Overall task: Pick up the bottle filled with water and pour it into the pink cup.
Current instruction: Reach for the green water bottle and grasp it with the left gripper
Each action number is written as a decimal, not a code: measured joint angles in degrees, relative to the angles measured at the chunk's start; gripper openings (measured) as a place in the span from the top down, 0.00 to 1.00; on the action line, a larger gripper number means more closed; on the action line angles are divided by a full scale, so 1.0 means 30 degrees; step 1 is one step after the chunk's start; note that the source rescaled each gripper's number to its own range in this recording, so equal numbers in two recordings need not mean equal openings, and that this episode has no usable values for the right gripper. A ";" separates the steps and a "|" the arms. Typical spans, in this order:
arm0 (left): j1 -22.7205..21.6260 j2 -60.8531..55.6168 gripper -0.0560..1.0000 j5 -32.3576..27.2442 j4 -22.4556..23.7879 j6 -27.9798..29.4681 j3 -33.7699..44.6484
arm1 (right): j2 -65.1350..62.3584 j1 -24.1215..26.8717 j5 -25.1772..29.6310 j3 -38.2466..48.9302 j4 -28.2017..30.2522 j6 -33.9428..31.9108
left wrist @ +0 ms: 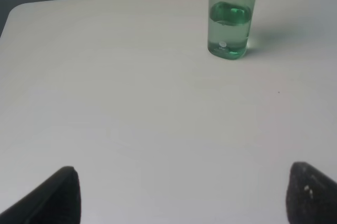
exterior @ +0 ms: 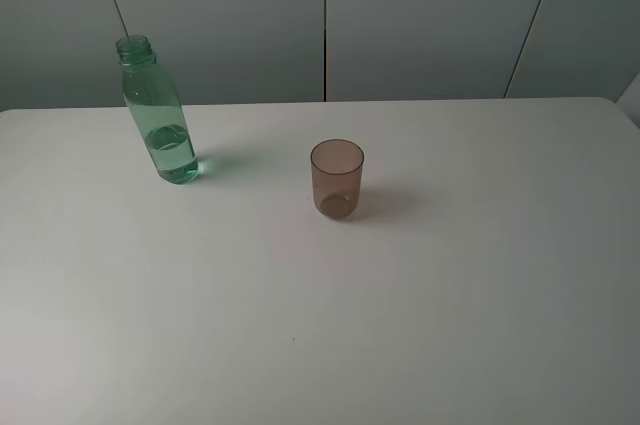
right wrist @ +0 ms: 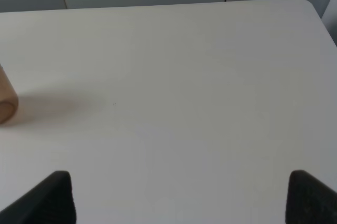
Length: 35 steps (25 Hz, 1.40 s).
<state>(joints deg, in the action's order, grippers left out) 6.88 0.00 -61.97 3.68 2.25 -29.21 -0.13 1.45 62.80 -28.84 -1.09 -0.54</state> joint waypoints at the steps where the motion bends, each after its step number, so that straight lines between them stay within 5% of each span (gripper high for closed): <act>1: 0.0000 0.0000 0.01 0.0000 0.0000 0.0000 0.0000 | 0.0000 0.0000 0.0000 0.0000 0.0000 0.0000; 28: 0.0000 0.0010 0.01 0.0065 0.0000 0.0000 -0.0096 | 0.0000 0.0000 0.0000 0.0000 0.0000 0.0000; 35: 0.0000 0.2018 0.01 0.4320 0.0037 -0.0353 -0.3316 | 0.0000 0.0000 0.0000 0.0000 0.0000 0.0000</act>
<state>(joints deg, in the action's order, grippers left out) 6.88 6.05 -49.01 3.80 1.19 -39.16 -0.13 1.45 62.80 -28.84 -1.09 -0.54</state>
